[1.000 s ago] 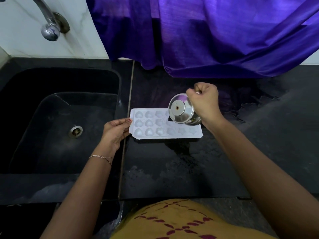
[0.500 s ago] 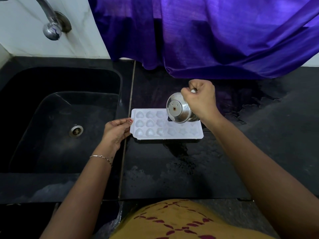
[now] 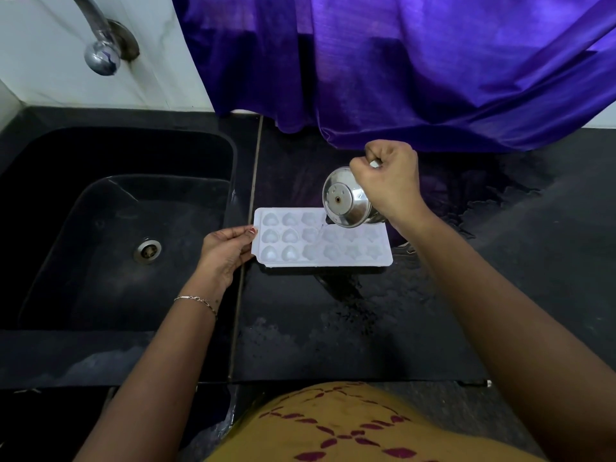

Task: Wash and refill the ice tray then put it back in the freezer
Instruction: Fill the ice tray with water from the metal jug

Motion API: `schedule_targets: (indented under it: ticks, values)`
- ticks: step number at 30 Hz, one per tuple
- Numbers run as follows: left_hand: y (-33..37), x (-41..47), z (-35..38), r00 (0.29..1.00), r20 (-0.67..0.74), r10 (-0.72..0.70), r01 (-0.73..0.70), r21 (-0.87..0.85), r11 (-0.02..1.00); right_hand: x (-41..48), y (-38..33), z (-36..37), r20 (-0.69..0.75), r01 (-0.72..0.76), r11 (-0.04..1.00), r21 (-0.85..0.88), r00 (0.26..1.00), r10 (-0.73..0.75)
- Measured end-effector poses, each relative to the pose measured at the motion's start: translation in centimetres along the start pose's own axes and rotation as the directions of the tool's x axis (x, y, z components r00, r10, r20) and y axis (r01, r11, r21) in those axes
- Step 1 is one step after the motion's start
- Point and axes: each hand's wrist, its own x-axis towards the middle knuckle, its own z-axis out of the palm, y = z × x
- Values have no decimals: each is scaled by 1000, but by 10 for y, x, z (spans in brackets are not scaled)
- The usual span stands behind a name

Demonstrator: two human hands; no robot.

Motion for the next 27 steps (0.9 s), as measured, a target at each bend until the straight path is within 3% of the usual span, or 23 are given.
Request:
schedule_targets:
  ticks: [10,20,23,27]
  values:
    - [1,-1,0,1000,4,-4,4,-4,1000,-1,3,1,7,-25,1000,12,1000,25]
    - [2,-2,1,1000,3,-10,10,-3,1000,-3,9,7,-17,-328,888,322,936,352]
    - [1,-1,1,1000,5,-4,4,6,1000,-3,7,13,15,-324,890,319,941,338]
    - [1,0,0,1000,7,0,-1,10,1000,-4,0,23,36,-206,957,202,979,203]
